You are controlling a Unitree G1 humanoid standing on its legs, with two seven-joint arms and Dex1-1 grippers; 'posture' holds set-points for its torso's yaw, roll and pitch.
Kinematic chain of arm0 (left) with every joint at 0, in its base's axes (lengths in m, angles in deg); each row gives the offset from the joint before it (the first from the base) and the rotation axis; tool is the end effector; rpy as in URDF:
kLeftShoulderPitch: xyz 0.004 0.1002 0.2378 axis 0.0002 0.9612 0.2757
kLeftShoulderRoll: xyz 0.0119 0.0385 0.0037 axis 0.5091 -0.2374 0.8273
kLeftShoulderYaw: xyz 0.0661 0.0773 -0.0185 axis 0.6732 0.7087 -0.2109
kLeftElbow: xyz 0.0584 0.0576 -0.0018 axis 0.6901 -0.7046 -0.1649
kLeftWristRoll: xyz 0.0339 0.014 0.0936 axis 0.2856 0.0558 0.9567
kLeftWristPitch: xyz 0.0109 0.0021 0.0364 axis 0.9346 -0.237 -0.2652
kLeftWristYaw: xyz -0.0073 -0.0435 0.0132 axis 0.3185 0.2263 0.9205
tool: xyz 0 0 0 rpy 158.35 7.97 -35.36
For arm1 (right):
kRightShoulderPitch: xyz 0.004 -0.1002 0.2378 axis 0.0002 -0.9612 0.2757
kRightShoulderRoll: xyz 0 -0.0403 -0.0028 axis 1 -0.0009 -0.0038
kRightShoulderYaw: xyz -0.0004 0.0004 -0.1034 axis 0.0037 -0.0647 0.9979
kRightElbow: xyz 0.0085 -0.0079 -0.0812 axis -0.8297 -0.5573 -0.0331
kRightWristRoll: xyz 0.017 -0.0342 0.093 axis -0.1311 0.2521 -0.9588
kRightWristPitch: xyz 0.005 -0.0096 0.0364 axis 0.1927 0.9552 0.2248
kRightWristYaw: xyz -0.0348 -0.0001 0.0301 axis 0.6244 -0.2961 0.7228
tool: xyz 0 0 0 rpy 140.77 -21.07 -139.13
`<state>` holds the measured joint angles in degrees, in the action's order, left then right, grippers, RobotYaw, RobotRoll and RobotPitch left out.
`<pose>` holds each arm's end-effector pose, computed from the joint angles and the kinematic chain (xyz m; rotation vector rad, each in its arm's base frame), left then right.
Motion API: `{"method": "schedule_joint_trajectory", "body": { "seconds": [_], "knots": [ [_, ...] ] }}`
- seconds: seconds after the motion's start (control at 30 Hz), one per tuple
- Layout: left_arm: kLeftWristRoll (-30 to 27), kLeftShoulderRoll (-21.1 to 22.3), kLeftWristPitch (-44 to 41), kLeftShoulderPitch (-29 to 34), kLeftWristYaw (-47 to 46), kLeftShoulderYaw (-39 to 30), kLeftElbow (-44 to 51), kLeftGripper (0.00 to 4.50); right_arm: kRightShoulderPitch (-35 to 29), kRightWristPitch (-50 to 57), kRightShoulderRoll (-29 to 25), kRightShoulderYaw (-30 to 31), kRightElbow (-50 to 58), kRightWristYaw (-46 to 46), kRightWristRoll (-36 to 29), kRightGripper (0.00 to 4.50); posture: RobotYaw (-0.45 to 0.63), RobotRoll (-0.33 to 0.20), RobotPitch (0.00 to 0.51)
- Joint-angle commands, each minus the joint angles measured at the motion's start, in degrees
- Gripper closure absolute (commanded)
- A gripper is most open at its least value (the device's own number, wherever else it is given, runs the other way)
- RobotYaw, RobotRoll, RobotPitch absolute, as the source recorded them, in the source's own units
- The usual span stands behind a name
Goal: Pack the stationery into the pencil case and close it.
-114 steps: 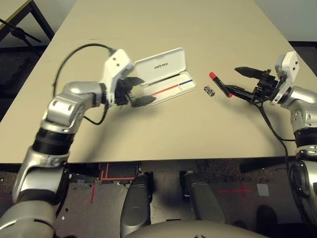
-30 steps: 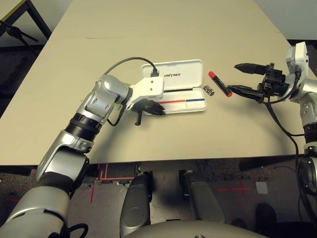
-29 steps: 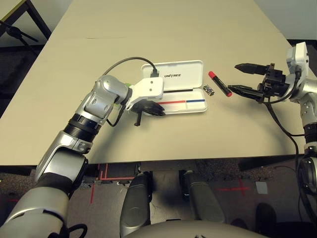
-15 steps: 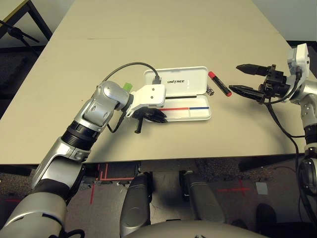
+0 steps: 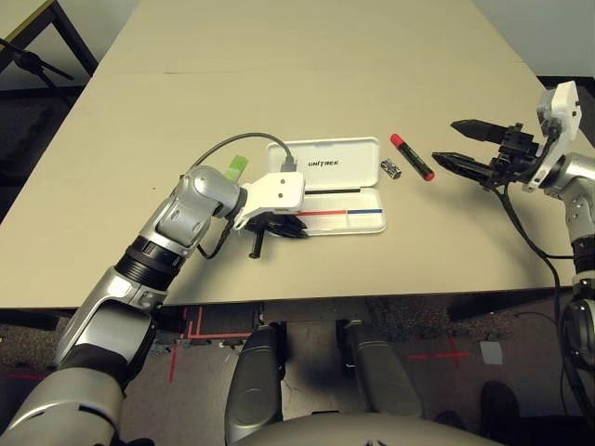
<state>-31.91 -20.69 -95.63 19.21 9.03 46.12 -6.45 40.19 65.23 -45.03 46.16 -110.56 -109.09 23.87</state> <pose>0.3048 0.1637 0.1718 0.7694 0.3524 -1.4916 0.2979 -0.3174 0.1907 -0.1952 -0.0437 0.8686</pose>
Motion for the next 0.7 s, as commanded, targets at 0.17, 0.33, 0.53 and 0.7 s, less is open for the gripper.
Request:
{"method": "schedule_joint_trajectory", "body": {
  "seconds": [0.17,0.33,0.53,0.7],
  "knots": [
    [0.8,-0.9,-0.2,1.1,-1.8,0.5,-0.1,1.25,-0.7,3.2,-1.3,-0.2,2.1,2.1,0.6,0.0,-0.09,0.0,0.181],
    [-1.0,-0.4,-3.9,1.4,-1.1,-0.6,3.1,0.02,1.2,5.7,-0.7,0.4,1.7,5.9,1.5,0.0,-0.08,0.0,0.182],
    [-6.5,0.6,-13.9,-0.7,-1.3,-4.9,9.5,0.02,5.2,10.8,0.7,3.6,1.7,14.5,6.6,0.0,-0.04,0.0,0.182],
    [-9.7,1.0,-20.1,-0.1,-3.1,-6.8,14.6,0.02,8.7,13.9,1.1,6.8,-0.7,16.2,10.3,0.0,-0.02,0.0,0.181]
  ]
}}
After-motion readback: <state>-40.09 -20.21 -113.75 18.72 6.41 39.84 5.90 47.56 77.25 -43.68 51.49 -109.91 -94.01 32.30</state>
